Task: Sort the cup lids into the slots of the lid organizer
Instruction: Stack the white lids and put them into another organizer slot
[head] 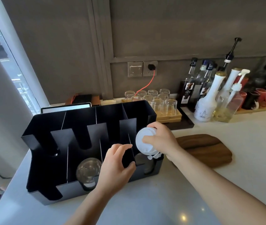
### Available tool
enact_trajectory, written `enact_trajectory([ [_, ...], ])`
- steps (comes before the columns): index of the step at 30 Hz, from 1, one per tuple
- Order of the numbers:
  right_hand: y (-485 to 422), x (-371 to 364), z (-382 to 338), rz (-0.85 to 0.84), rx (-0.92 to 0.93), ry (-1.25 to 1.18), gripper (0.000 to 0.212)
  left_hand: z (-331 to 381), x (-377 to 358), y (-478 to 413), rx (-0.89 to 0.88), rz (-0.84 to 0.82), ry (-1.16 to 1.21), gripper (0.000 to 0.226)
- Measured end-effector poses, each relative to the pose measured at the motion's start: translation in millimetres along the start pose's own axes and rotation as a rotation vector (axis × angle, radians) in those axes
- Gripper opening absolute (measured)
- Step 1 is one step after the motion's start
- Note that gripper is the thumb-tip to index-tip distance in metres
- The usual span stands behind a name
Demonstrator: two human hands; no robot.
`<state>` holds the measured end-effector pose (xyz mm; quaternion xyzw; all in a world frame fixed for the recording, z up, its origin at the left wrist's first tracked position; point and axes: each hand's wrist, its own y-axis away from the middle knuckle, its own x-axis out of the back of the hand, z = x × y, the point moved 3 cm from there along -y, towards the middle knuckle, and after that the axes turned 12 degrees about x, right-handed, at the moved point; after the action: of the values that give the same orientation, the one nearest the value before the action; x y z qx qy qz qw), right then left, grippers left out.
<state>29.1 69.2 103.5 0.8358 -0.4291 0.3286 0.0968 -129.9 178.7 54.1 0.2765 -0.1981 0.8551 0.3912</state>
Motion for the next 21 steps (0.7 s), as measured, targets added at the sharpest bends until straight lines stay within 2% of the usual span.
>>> enact_trajectory([
  [4,2.8,-4.4,0.4,0.004,-0.036,0.061,0.039,4.2,-6.2,-1.6,-0.02,0.025,-0.056,0.066],
  [8,3.4,-7.9,-0.6,0.026,-0.085,-0.032,0.04,20.4,-14.7,-17.1,-0.105,-0.001,-0.16,0.112],
  [10,3.8,-6.8,0.4,0.027,-0.111,-0.098,0.04,30.2,-19.4,-27.6,-0.155,-0.047,-0.229,0.126],
  [15,6.9,-4.9,7.3,-0.04,-0.134,-0.182,0.039,41.4,-30.1,-45.3,-0.277,-0.054,-0.461,0.123],
  [21,9.5,-3.0,12.0,-0.116,-0.123,-0.231,0.055,44.7,-41.2,-48.5,-0.302,-0.108,-0.45,0.117],
])
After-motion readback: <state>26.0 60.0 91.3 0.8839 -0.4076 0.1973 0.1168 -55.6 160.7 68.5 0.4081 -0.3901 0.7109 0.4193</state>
